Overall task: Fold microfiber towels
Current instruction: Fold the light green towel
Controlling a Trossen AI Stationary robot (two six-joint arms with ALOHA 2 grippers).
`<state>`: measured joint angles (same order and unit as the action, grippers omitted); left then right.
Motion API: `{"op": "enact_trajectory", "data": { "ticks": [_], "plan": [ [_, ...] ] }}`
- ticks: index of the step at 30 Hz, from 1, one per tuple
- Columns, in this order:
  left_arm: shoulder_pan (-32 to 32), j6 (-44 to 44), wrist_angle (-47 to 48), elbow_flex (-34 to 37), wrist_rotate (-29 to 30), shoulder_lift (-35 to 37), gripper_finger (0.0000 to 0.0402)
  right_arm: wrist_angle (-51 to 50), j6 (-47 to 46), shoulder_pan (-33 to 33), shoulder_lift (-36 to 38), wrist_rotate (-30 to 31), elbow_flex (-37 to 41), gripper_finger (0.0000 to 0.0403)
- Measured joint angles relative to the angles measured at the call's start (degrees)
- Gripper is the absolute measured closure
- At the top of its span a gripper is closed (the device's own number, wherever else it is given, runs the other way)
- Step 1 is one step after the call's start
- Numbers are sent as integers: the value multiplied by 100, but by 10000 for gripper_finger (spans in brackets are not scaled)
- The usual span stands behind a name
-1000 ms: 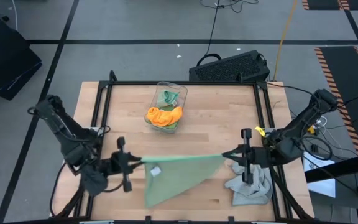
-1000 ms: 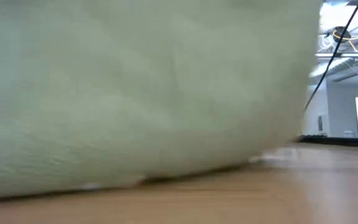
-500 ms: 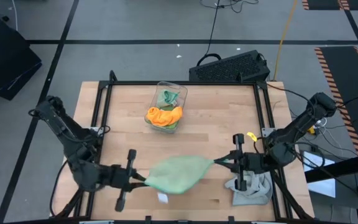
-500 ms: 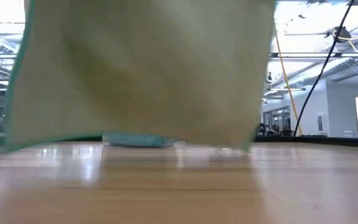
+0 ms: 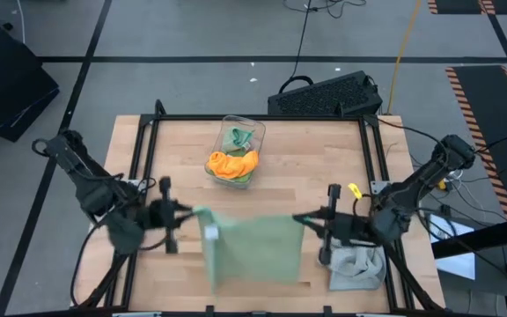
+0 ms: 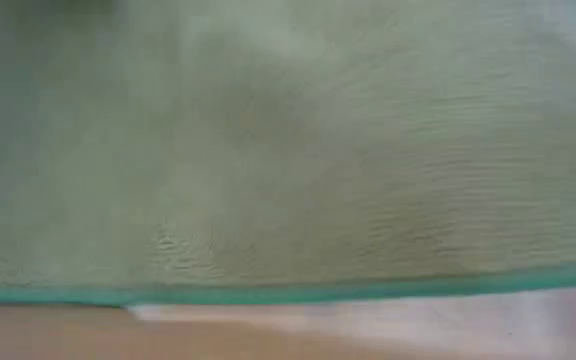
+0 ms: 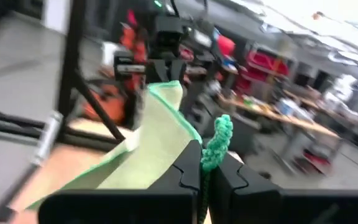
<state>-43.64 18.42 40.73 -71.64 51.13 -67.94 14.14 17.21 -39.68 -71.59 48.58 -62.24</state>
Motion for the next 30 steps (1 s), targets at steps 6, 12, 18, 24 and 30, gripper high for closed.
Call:
{"op": "enact_trajectory", "data": {
  "ticks": [6, 12, 18, 24, 30],
  "plan": [
    [639, 1312, 922, 407, -365, -36, 397, -228, -759, 861, -4, 74, 756, 403],
    [1086, 1339, 890, 1058, -760, -35, 399, -187, -1149, 1537, 27, -133, 1484, 403],
    [1353, 1151, 854, 1335, -1846, -35, 396, 181, -1850, 1966, 26, -1430, 2103, 403],
    [1177, -297, -685, 1333, -3621, 4, 393, -48, -1969, 2014, 305, -2578, 2192, 403],
    [1352, -30, 813, 1327, -2435, 393, 397, -208, -1996, 2037, 486, -2583, 2192, 403]
  ]
}}
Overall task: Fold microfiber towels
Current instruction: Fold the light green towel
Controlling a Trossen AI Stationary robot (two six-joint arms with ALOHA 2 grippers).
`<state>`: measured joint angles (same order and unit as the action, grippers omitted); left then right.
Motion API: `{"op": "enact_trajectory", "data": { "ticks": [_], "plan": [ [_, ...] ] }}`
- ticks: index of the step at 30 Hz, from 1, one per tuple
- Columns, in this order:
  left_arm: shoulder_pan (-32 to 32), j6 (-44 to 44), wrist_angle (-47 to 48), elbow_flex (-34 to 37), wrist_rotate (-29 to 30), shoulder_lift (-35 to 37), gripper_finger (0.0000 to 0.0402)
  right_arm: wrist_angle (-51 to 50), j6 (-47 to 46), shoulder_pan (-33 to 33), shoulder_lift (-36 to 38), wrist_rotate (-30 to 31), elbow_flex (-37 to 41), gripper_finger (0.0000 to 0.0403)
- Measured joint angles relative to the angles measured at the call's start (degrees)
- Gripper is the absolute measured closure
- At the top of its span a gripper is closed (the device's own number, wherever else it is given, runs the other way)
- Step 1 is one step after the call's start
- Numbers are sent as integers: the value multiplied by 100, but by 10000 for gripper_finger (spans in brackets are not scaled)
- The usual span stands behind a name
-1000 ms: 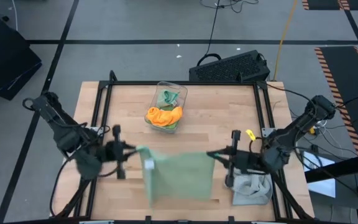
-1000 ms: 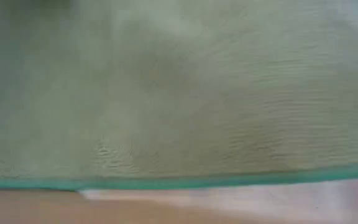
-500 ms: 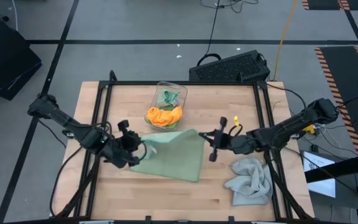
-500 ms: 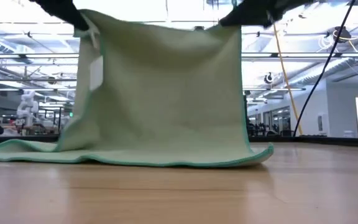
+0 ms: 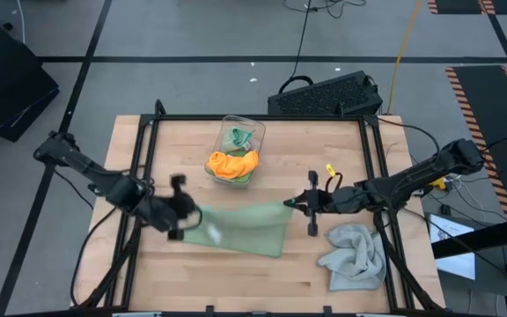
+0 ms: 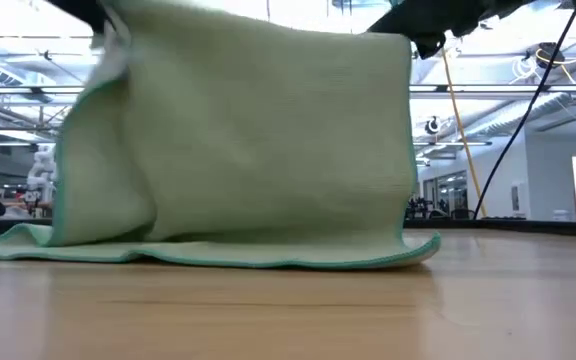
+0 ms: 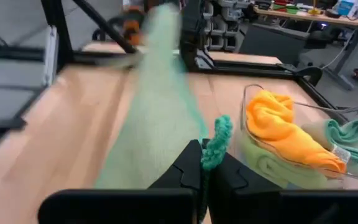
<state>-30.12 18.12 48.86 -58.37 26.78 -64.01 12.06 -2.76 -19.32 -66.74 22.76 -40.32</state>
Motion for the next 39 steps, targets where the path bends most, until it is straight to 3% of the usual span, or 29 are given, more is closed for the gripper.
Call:
{"op": "enact_trajectory", "data": {
  "ticks": [3, 5, 13, 23, 26, 30, 39],
  "plan": [
    [250, 512, 941, 0, 897, 266, 394, -426, 83, 164, 49, 420, -2, 403],
    [397, 525, 1133, 0, 1199, 365, 397, -649, 83, 301, 61, 797, -2, 403],
    [807, -1049, 840, 0, 1223, 143, 388, 646, 174, 581, -14, 848, 642, 403],
    [1120, -955, 1109, 2, 550, -275, 390, 1400, -620, 733, -189, -203, 1159, 402],
    [1120, -789, 1311, 2, 322, -480, 392, 1812, -705, 737, -582, -300, 1157, 401],
    [1066, -533, 1522, 2, 173, -731, 397, 2423, -934, 730, -1170, -921, 1159, 401],
    [770, -145, 1471, 2, -177, -1215, 398, 2784, -1483, 708, -1910, -1252, 1157, 400]
  ]
}}
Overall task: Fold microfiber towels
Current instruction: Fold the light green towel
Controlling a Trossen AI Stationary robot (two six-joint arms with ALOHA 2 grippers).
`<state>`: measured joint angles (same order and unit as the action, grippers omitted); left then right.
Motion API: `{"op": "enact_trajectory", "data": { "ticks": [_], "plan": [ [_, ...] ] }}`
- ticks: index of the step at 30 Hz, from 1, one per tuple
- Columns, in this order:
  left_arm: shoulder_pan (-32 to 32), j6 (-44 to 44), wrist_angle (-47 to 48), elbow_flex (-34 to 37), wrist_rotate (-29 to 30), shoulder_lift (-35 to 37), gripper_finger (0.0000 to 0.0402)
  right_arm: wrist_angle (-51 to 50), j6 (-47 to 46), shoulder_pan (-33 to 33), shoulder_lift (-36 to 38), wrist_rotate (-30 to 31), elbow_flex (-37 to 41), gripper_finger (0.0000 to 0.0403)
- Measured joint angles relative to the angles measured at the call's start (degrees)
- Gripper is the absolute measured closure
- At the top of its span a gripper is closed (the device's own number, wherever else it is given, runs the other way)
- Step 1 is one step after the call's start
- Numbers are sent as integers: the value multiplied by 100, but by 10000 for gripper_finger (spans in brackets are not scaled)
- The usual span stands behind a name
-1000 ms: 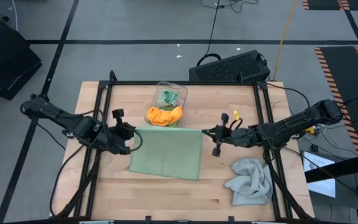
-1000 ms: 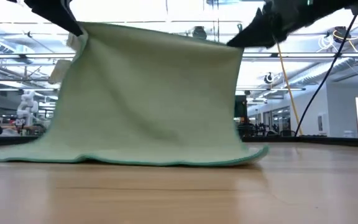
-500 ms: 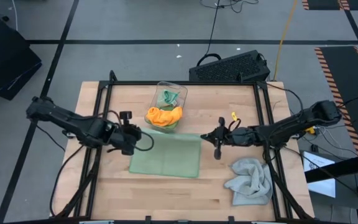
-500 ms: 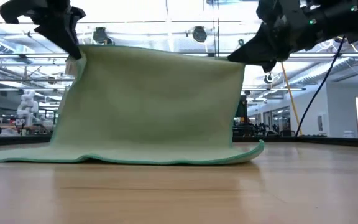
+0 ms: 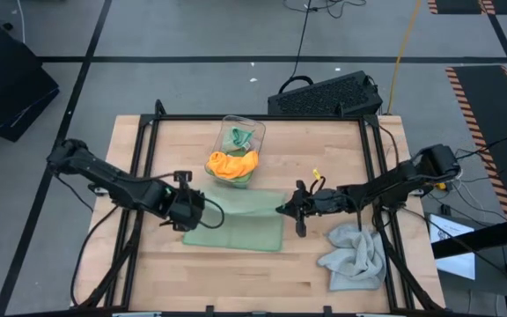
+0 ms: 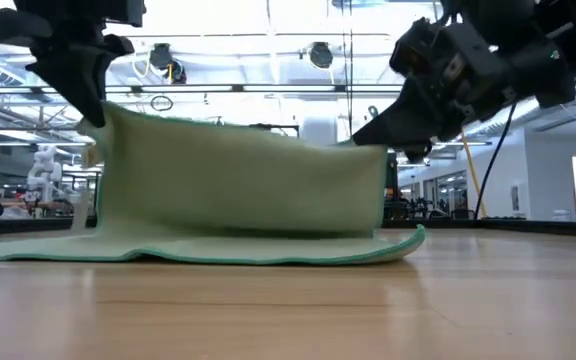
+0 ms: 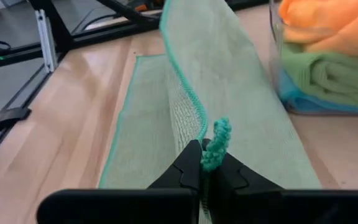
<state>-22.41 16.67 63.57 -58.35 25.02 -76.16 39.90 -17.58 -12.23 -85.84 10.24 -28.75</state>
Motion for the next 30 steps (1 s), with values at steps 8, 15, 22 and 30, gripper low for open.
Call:
{"op": "enact_trajectory", "data": {
  "ticks": [8, 15, 22, 30],
  "plan": [
    [-245, 160, -47, 0, -99, -433, 396, 172, -263, -64, -218, -304, 0, 400],
    [-392, 408, -84, 1, -254, -531, 390, 193, -429, -260, -320, -291, 0, 400],
    [-398, 590, -151, 0, -525, -531, 396, 744, -599, -402, -900, -292, -42, 400],
    [-398, 619, -646, 2, -1038, -531, 397, 918, -870, -528, -1286, -664, -196, 400]
  ]
}}
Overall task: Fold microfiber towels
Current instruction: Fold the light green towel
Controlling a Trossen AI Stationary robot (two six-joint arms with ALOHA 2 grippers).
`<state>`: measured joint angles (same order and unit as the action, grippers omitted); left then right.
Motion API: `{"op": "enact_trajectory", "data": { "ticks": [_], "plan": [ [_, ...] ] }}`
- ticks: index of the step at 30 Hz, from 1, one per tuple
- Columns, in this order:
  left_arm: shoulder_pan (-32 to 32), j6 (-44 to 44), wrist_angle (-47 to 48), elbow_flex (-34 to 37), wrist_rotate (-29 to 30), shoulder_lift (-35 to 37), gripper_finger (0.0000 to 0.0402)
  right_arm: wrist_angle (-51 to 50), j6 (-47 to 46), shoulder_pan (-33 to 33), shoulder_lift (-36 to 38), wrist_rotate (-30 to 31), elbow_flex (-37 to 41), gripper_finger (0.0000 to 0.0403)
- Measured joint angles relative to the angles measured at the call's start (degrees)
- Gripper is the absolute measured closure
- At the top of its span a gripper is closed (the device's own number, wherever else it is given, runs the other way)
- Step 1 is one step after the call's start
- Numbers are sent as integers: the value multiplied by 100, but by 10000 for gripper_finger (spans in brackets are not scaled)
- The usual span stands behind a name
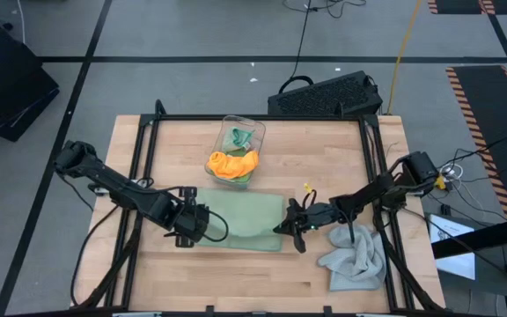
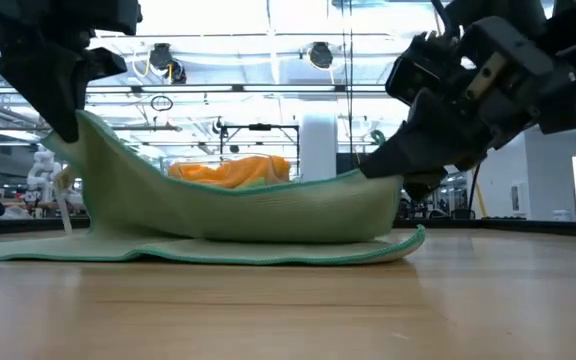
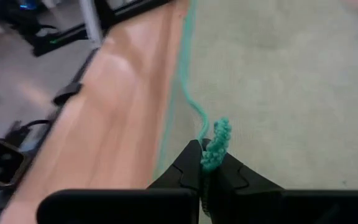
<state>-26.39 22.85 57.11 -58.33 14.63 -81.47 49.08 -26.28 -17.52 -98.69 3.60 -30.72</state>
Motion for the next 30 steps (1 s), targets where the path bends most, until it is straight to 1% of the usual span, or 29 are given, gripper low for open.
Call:
{"op": "enact_trajectory", "data": {
  "ticks": [5, 10, 12, 14, 21, 25, 30],
  "plan": [
    [0, -4, 51, 0, 14, 0, 390, -6, 3, -62, -232, -70, -143, 400],
    [0, 236, 119, -1, 22, 2, 397, -52, -26, -61, -372, -92, -175, 393],
    [0, 284, 94, 0, 22, 2, 396, -44, -46, -61, -372, -92, -175, 380],
    [0, 333, 95, -2, 22, 2, 387, -35, -43, -74, -372, -143, -175, 361],
    [0, 477, 108, -1, 37, 2, 331, 42, -3, -77, -370, -598, -175, 278],
    [0, 573, 110, -1, -5, 2, 309, 41, 109, -57, -369, -1243, -175, 247],
    [-43, 648, 126, -2, -7, 2, 300, 42, 192, -55, -335, -2208, -175, 234]
  ]
}}
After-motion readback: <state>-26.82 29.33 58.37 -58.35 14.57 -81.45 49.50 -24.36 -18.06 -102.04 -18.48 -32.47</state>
